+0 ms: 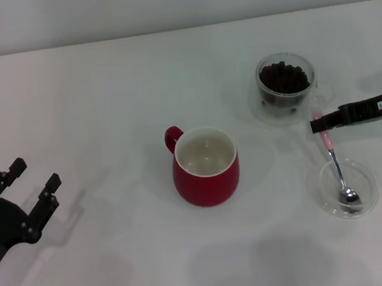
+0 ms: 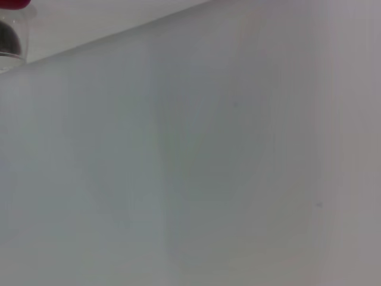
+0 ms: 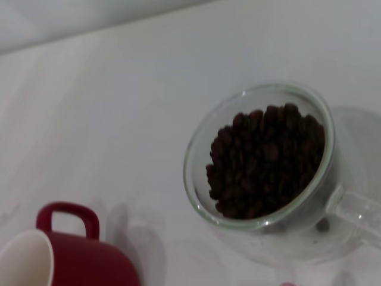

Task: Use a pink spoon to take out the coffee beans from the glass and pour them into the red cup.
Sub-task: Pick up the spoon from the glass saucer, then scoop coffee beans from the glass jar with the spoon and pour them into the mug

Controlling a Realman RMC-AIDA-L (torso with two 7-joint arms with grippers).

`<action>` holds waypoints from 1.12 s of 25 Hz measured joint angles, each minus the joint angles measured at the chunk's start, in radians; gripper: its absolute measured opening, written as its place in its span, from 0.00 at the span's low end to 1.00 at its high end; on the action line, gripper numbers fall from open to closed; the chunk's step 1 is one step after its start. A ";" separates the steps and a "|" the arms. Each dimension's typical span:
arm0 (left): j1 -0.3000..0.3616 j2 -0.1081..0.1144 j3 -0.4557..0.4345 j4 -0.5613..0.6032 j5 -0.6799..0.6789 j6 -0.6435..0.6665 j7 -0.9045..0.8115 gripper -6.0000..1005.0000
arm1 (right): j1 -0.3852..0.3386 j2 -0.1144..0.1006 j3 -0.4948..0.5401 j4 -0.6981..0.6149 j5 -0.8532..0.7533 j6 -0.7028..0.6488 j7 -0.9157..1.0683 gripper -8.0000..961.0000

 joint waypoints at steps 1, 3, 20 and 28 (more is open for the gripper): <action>0.001 0.000 0.000 0.000 0.000 0.000 0.000 0.59 | -0.007 -0.001 0.000 -0.002 0.017 0.001 0.000 0.17; 0.003 0.000 0.001 0.000 0.000 -0.001 0.000 0.59 | -0.018 -0.003 0.000 -0.008 0.044 0.006 -0.001 0.17; 0.004 0.000 0.001 -0.001 0.000 -0.002 0.000 0.59 | -0.107 -0.005 0.125 -0.120 0.179 0.121 -0.024 0.16; 0.000 0.001 0.001 -0.001 0.000 -0.002 0.000 0.59 | -0.136 -0.003 0.127 -0.127 0.323 0.125 -0.084 0.16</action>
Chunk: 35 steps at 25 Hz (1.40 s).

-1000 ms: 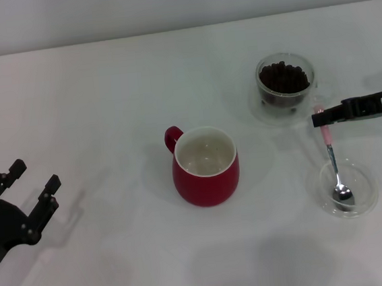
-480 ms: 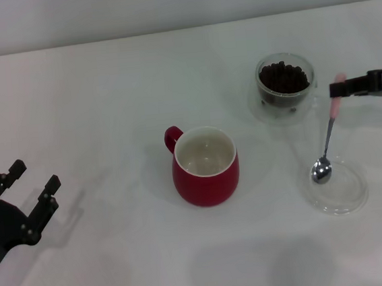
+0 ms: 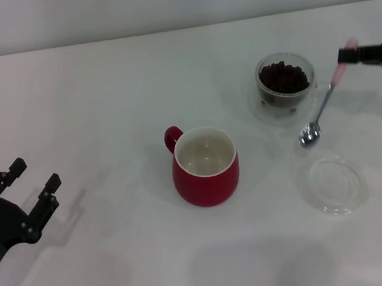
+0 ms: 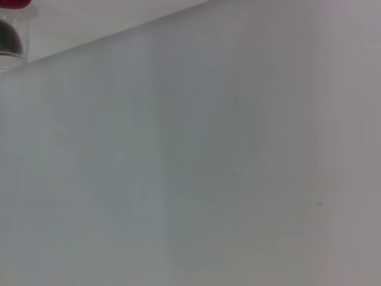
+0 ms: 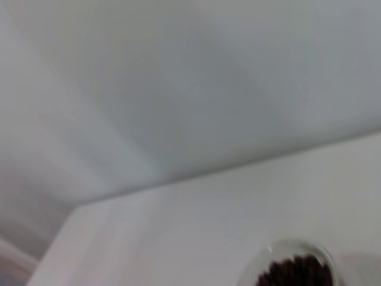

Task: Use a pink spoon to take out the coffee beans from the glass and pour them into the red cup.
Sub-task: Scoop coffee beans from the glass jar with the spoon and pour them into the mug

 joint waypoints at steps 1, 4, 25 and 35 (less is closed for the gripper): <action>0.000 0.000 0.000 0.000 0.000 0.000 0.000 0.59 | -0.004 0.001 0.000 0.000 0.025 0.000 -0.010 0.16; -0.002 0.001 0.000 0.000 -0.001 0.000 0.000 0.59 | -0.012 0.006 0.000 0.001 0.098 0.000 -0.040 0.16; 0.001 0.000 0.000 -0.006 -0.002 -0.011 0.000 0.59 | -0.001 0.105 0.036 0.018 0.264 -0.210 -0.315 0.16; 0.003 0.001 0.000 -0.011 -0.003 -0.014 0.000 0.59 | 0.018 0.102 -0.003 -0.011 0.260 -0.234 -0.376 0.16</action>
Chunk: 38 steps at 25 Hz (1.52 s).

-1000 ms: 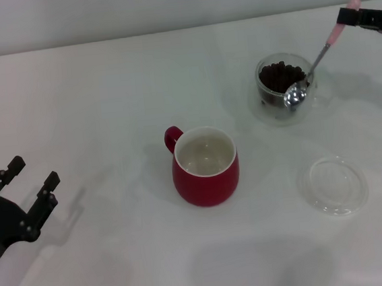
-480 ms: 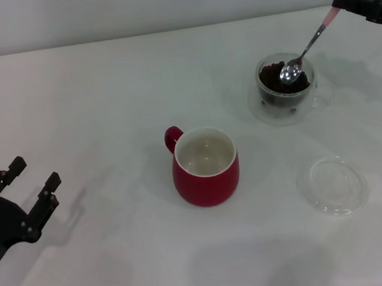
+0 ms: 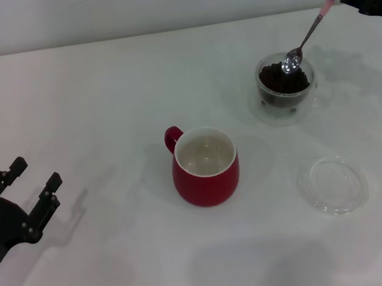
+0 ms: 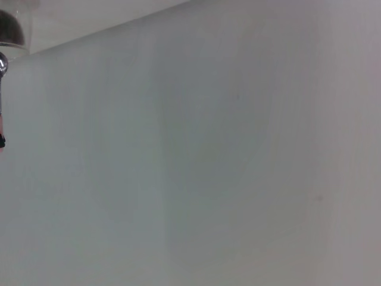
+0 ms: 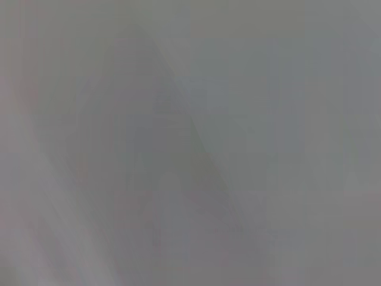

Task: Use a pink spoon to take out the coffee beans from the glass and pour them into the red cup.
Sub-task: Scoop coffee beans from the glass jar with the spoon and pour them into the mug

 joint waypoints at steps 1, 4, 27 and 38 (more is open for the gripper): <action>0.000 0.000 0.000 0.000 0.000 -0.004 0.000 0.59 | 0.000 0.001 -0.012 -0.010 0.000 -0.002 -0.003 0.16; 0.000 0.000 0.000 0.000 0.000 -0.009 0.000 0.59 | 0.000 0.004 -0.056 -0.033 -0.001 -0.015 -0.007 0.16; -0.001 -0.001 -0.002 0.000 -0.005 -0.007 0.000 0.59 | 0.039 -0.012 -0.178 -0.071 -0.068 -0.146 0.056 0.16; -0.004 0.000 -0.002 0.000 -0.005 -0.005 0.000 0.59 | 0.036 -0.020 -0.177 -0.068 -0.069 -0.173 0.208 0.16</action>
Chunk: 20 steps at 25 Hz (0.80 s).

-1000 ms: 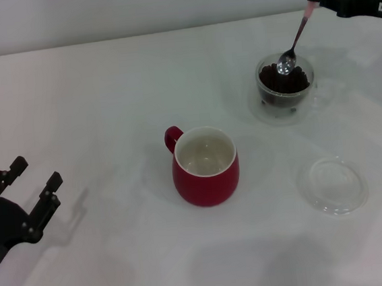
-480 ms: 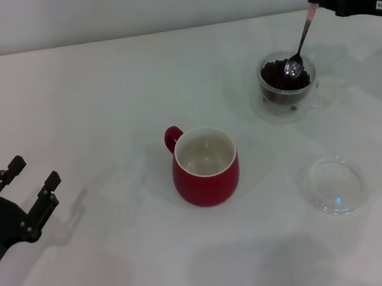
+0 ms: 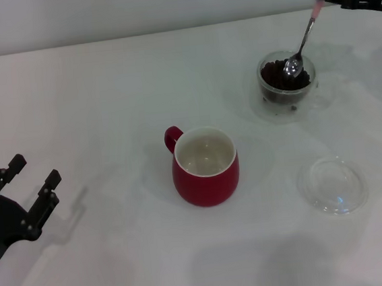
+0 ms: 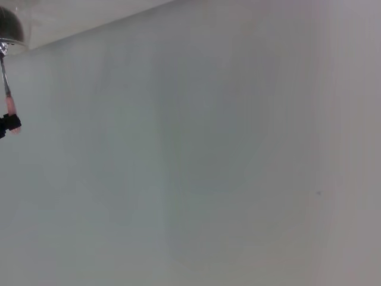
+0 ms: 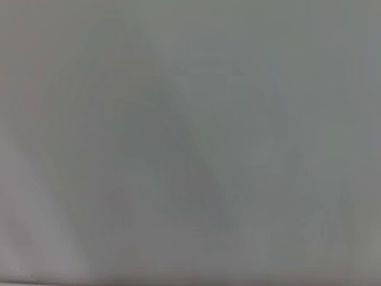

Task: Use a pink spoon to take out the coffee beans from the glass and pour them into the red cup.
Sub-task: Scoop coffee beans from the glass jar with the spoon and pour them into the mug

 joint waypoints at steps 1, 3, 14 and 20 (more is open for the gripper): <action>0.000 0.000 0.000 0.000 0.000 -0.001 0.000 0.59 | 0.000 -0.001 0.000 0.001 -0.003 0.000 0.011 0.16; 0.000 0.000 0.000 0.000 0.000 -0.001 0.000 0.59 | -0.001 -0.002 0.000 0.003 -0.009 -0.001 0.025 0.16; 0.000 0.000 0.000 0.000 0.001 0.002 0.000 0.59 | -0.001 0.004 0.004 0.040 -0.037 -0.015 0.069 0.16; 0.000 0.000 0.000 0.000 0.006 0.002 0.000 0.59 | -0.004 -0.002 0.010 0.077 -0.028 -0.060 0.154 0.16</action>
